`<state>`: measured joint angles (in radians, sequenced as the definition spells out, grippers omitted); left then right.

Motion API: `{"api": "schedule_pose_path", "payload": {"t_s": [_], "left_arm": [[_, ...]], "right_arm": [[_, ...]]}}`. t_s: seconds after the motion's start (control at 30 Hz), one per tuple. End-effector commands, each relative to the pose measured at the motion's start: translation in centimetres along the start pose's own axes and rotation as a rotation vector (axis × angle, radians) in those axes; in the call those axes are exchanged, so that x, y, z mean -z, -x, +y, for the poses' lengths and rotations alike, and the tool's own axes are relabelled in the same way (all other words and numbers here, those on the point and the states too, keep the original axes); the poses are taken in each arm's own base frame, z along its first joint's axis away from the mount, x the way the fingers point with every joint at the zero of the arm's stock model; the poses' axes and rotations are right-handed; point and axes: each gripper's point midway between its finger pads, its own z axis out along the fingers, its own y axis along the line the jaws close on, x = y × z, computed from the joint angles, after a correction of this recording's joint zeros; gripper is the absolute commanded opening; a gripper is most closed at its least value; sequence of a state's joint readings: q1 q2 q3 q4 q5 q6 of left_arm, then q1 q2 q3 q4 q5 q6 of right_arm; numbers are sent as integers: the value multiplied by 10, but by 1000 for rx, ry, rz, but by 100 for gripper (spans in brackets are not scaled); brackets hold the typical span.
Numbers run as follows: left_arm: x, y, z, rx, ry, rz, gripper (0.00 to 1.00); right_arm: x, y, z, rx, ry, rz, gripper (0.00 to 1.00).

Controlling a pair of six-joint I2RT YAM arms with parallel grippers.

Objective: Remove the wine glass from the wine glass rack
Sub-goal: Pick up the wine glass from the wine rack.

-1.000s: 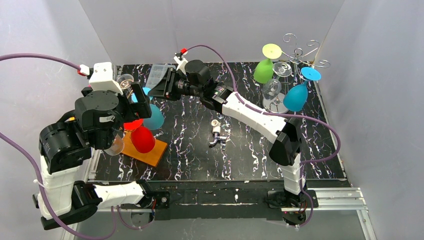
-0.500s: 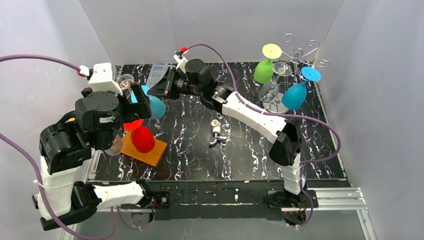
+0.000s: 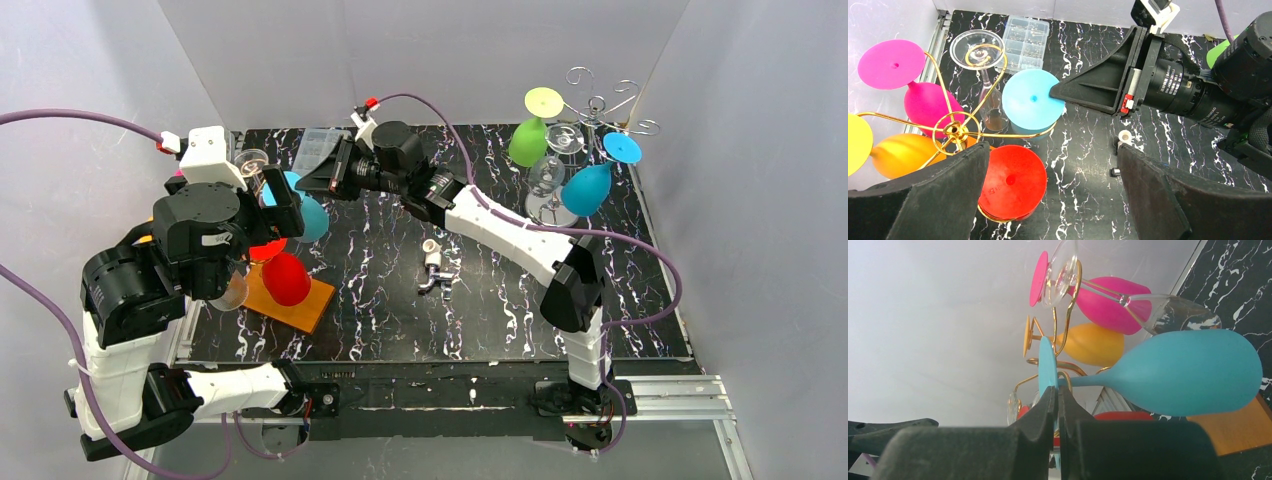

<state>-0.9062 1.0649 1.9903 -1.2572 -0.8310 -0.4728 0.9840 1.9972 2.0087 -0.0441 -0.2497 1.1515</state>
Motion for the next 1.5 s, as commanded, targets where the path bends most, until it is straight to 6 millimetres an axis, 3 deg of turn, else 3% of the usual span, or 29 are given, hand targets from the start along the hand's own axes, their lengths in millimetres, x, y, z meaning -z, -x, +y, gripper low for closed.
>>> {"api": "schedule_pose_path", "payload": {"t_s": [0.0,0.33,1.47], "left_arm": [[0,4,4,27,21,-22,99],[-2,2,0,27,16,-12,99],[-5,-1,-1,25,31,-11,99]], "right_arm": [[25,13,52,-15,131,-52,1],[40,21,51,-72,137,-102,1],[46,-4,63,-103,157,-37,1]]}}
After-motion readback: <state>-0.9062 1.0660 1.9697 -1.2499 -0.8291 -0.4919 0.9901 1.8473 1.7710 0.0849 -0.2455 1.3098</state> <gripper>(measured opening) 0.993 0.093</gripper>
